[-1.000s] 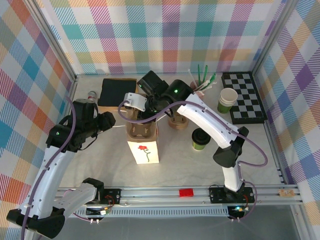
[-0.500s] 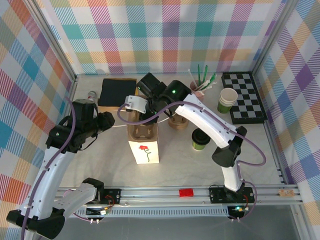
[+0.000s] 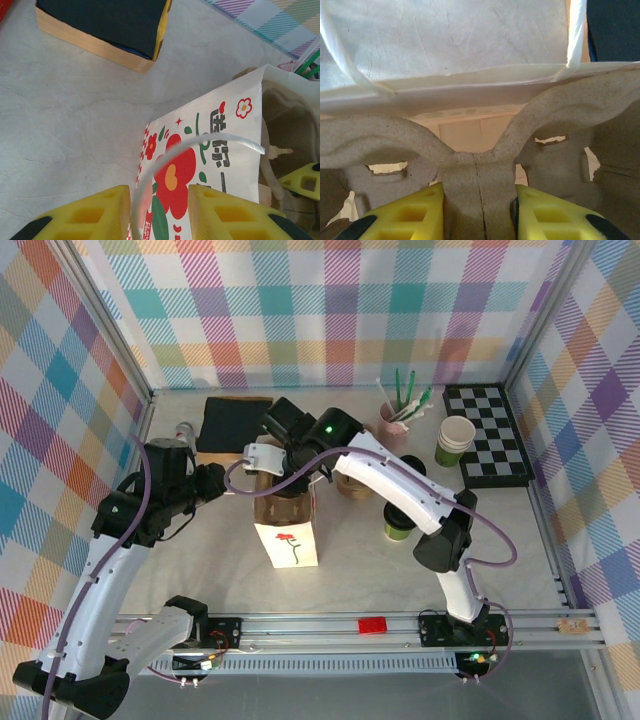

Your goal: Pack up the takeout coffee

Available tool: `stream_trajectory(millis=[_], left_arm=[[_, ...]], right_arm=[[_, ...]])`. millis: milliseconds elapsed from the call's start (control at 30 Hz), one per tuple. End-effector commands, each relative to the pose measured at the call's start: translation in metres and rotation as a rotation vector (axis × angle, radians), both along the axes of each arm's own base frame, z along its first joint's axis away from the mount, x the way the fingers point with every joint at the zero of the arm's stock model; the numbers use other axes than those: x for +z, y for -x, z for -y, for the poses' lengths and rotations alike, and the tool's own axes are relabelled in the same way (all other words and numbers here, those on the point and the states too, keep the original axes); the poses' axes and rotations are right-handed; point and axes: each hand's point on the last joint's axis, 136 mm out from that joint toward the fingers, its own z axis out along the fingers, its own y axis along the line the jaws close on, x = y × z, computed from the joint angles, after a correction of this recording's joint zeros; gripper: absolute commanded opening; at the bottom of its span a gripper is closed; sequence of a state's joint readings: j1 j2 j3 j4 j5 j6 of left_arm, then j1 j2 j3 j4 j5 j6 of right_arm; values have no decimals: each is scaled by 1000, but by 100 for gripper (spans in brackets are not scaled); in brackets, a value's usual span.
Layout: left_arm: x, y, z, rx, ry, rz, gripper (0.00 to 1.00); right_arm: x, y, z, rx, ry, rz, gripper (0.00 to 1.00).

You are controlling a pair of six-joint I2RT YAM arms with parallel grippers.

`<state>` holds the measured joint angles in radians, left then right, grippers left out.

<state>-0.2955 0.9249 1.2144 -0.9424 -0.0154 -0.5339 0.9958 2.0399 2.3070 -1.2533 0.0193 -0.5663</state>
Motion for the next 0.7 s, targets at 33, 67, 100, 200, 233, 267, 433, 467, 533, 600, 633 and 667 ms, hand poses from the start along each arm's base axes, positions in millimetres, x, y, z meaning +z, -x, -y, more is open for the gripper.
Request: stream_trajectory(millis=[33, 67, 100, 200, 233, 267, 433, 467, 533, 600, 633, 667], left_arm=[[4, 1, -3, 8, 10, 19, 35], [4, 1, -2, 7, 10, 20, 35], [4, 0, -2, 7, 11, 21, 35], [4, 0, -2, 6, 12, 23, 35], [4, 0, -2, 6, 12, 24, 35], [4, 0, -2, 5, 13, 24, 35], [5, 0, -1, 3, 16, 29, 34], [4, 1, -1, 4, 16, 29, 34], [5, 1, -2, 5, 16, 33, 34], [6, 2, -3, 8, 11, 34, 33], [6, 2, -4, 10, 10, 36, 33], [7, 3, -4, 13, 8, 37, 32]], right_arm=[[-4, 3, 5, 9, 40, 5, 32], [-4, 2, 5, 8, 41, 7, 32], [-4, 3, 5, 8, 43, 6, 31], [-7, 4, 6, 6, 49, -1, 31], [-7, 4, 6, 7, 51, -3, 31], [-10, 4, 6, 6, 55, -5, 31], [-18, 3, 4, 6, 70, -15, 30], [-19, 3, 3, 5, 72, -18, 30], [-22, 2, 4, 3, 80, -20, 30], [-24, 1, 5, -1, 89, -17, 30], [-25, 0, 5, -2, 95, -16, 30], [-26, 0, 6, -4, 99, -15, 30]])
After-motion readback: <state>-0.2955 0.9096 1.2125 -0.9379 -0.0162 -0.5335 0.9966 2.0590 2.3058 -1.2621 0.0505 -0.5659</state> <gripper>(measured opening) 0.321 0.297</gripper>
